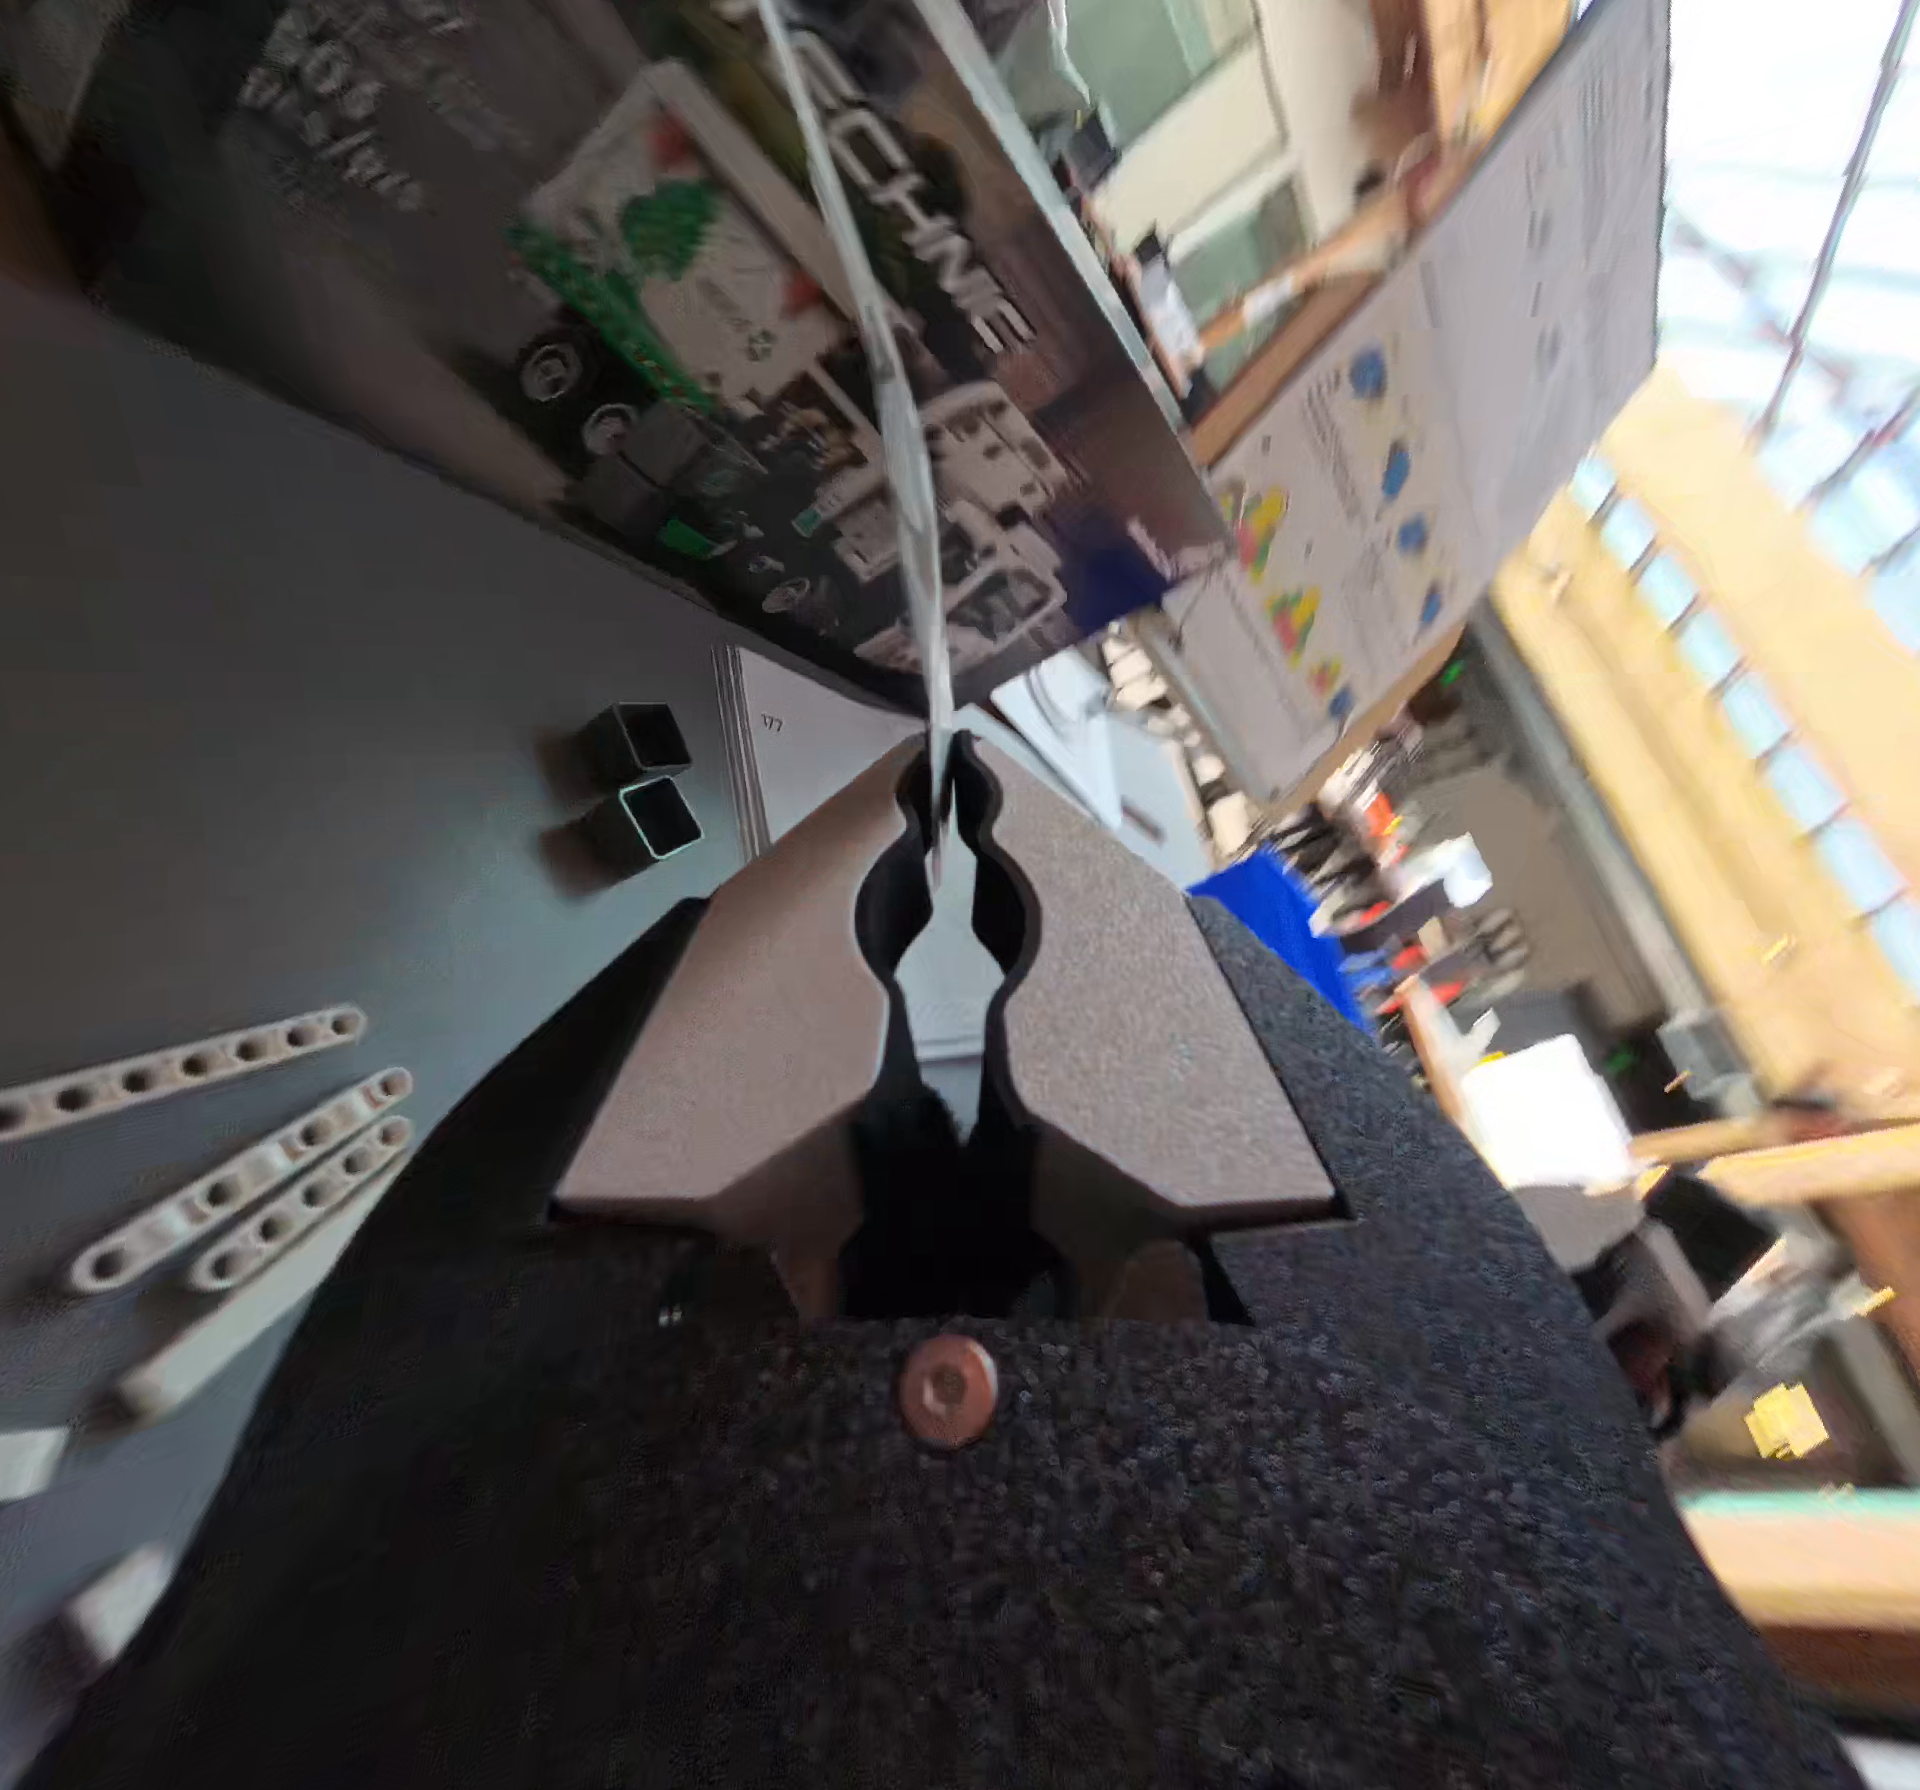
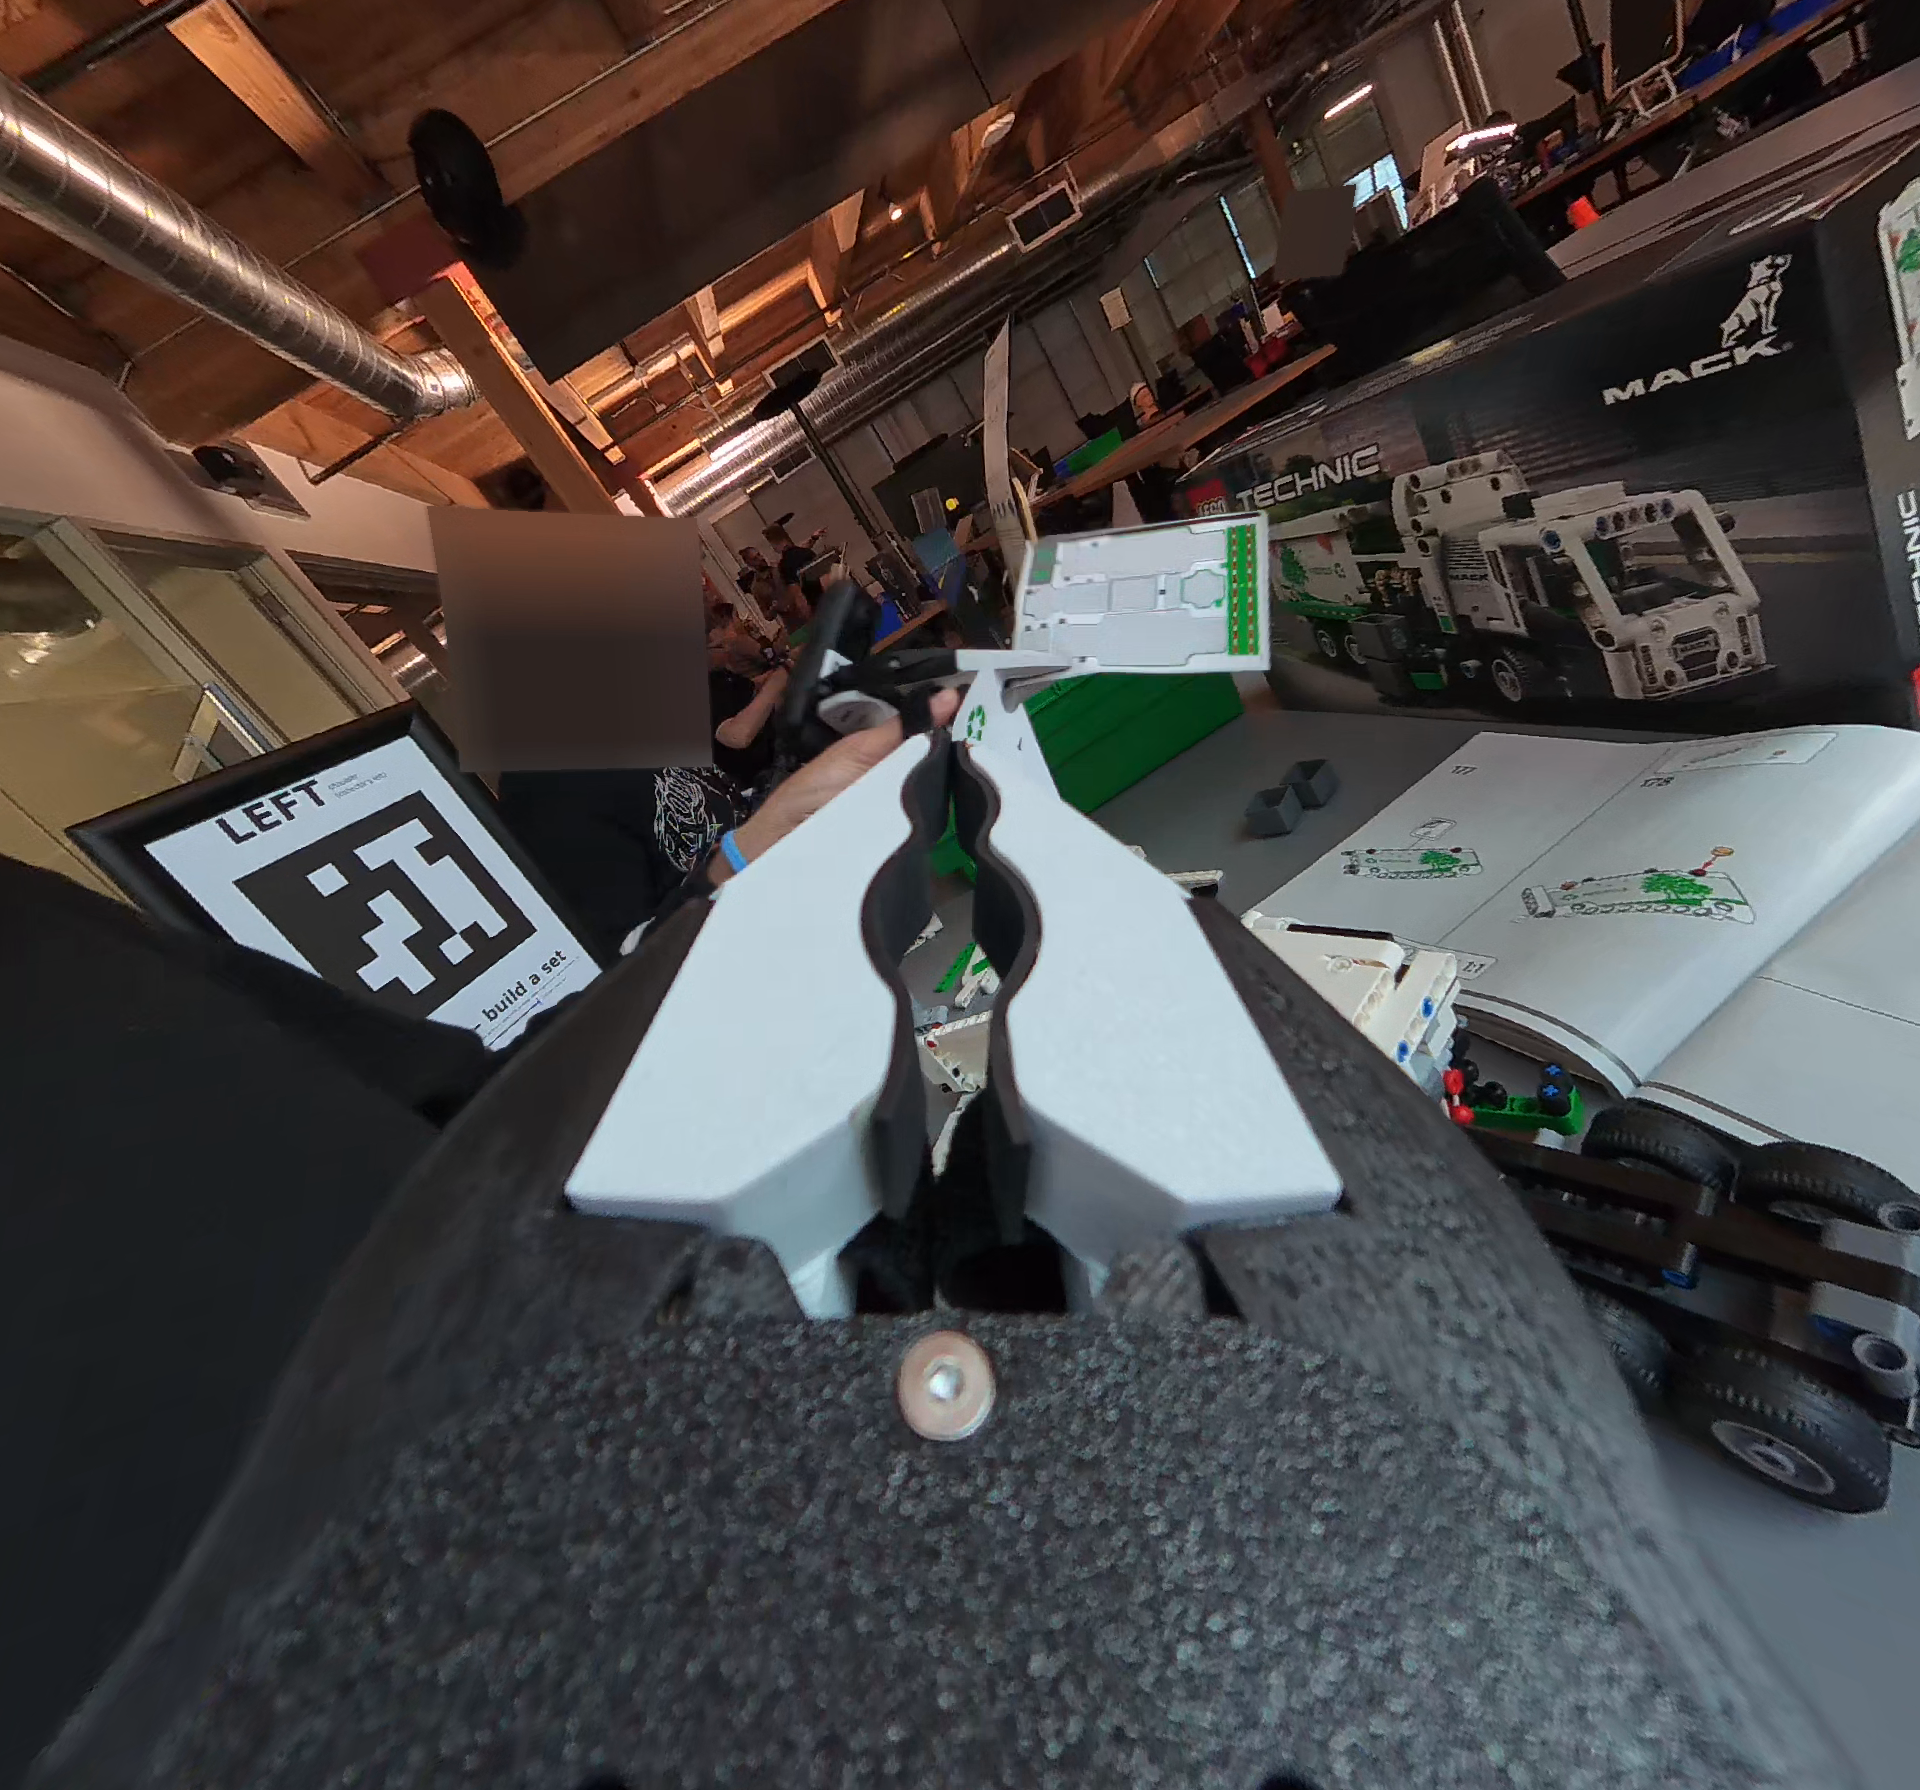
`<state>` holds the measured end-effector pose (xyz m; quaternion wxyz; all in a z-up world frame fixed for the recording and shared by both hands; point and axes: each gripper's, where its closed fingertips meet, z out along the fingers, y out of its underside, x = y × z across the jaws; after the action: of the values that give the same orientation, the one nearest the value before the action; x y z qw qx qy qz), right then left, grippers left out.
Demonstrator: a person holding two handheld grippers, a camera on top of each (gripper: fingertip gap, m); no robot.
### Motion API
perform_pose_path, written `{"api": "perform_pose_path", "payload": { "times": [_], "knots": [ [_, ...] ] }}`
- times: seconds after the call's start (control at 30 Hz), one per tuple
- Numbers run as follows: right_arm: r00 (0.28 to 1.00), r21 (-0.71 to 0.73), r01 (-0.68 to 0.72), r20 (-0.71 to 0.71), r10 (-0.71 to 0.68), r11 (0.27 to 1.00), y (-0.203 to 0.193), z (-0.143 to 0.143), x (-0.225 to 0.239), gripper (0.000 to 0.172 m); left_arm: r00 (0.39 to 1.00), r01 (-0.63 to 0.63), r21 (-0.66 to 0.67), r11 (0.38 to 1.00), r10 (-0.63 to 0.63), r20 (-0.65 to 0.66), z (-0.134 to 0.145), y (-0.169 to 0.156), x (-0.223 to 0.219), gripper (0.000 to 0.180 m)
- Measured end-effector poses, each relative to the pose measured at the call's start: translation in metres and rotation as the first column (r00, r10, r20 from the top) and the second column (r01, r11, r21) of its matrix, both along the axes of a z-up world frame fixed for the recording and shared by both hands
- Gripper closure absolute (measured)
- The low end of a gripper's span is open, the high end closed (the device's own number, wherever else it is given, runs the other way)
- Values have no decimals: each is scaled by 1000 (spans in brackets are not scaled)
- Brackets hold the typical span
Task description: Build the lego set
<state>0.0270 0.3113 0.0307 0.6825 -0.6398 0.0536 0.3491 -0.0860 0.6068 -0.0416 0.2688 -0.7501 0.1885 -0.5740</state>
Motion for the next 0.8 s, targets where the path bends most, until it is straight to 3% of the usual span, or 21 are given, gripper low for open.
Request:
{"api": "perform_pose_path", "payload": {
  "times": [0.07, 0.13, 0.3, 0.47, 0.63, 0.7, 0.8],
  "knots": [
    [1000, 6, -1, 7, 1, 1000, -2, 2, 0, 172, 978, -145, -245, 958, 177, 114, -22, 27, 1, 180],
    [1000, 9, 11, 21, -11, 1000, -4, 4, 2, 172, 938, -266, -361, 894, 327, 119, -48, 42, -5, 180],
    [1000, 17, 7, -2, -7, 1000, -7, 5, 7, 172, 834, -475, -404, 782, 546, 76, -73, 42, -24, 180],
    [1000, 19, -2, -12, 2, 1000, -9, 5, 7, 172, 797, -547, -367, 752, 603, 46, -68, 32, -16, 180],
    [1000, 21, -9, -3, 10, 1000, -11, 6, 5, 172, 728, -617, -446, 648, 686, -10, -84, 51, 2, 180],
    [1000, 26, -15, -5, 15, 1000, -12, 7, 4, 172, 741, -612, -475, 632, 668, -65, -95, 63, 14, 176],
    [1000, 23, -12, -4, 12, 1000, -12, 7, 6, 172, 831, -502, -554, 665, 548, -96, -103, 48, 37, 144]
  ]
}}
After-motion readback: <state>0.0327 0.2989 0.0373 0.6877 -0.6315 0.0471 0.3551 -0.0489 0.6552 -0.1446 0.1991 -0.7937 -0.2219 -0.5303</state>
